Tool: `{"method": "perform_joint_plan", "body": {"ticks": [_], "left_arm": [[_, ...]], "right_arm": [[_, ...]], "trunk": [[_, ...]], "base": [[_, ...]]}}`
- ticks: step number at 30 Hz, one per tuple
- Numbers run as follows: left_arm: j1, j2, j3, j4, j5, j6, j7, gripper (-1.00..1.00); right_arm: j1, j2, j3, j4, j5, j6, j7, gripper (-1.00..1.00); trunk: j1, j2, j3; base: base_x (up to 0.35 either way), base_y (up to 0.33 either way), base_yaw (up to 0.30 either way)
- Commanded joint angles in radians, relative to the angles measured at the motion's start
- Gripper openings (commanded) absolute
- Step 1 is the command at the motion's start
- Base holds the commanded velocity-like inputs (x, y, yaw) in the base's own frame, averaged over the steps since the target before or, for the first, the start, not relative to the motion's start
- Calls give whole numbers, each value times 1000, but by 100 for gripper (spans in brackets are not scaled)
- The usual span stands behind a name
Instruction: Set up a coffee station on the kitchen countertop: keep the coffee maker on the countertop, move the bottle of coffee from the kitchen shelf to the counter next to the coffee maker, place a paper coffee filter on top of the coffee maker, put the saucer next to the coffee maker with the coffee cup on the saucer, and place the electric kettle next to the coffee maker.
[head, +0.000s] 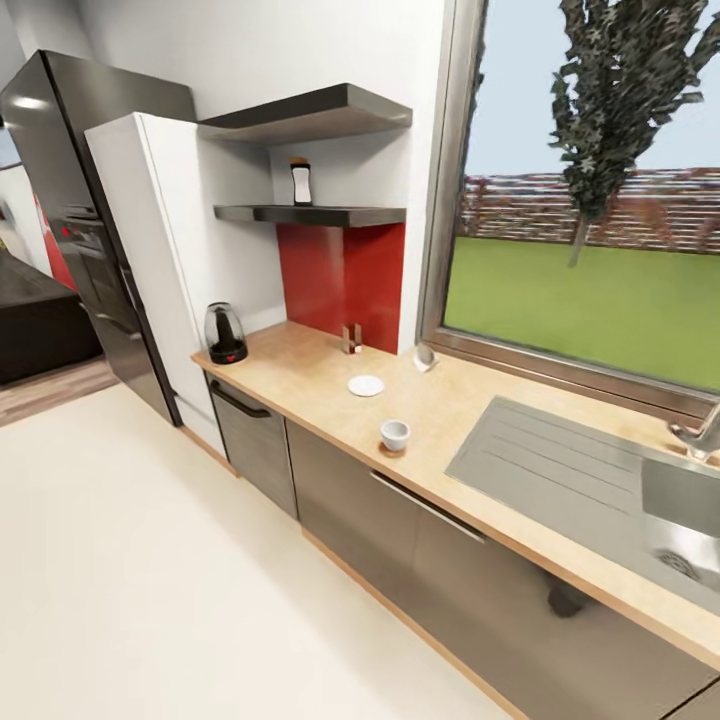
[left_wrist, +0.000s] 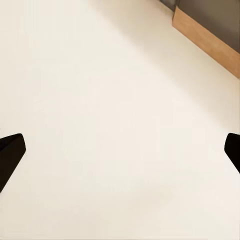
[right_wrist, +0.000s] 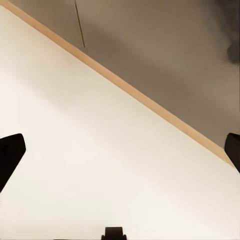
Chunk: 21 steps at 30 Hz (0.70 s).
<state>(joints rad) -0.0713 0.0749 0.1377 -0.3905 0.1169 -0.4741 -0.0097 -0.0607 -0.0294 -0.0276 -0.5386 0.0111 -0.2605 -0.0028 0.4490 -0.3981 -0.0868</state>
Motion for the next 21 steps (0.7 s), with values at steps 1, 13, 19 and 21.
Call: {"method": "perform_joint_plan", "body": {"ticks": [1, 13, 19, 21], "left_arm": [[-1, 0, -3, 1, 9, -3, -1, 100], [-1, 0, -3, 1, 9, -3, -1, 100], [-1, 0, -2, 1, 9, -3, -1, 100], [-1, 0, -2, 1, 9, -3, -1, 100]], "right_arm": [[-1, 0, -2, 0, 1, -3, 0, 100], [-1, 0, -2, 0, 1, -3, 0, 100], [-1, 0, -2, 0, 1, -3, 0, 100], [-1, 0, -2, 0, 1, -3, 0, 100]], "trunk": [[1, -2, -2], [1, -2, -1], [1, -2, 2], [1, -2, 3]], "base": [[276, 240, 0], [267, 245, -19], [198, 281, -215], [183, 288, -226]]}}
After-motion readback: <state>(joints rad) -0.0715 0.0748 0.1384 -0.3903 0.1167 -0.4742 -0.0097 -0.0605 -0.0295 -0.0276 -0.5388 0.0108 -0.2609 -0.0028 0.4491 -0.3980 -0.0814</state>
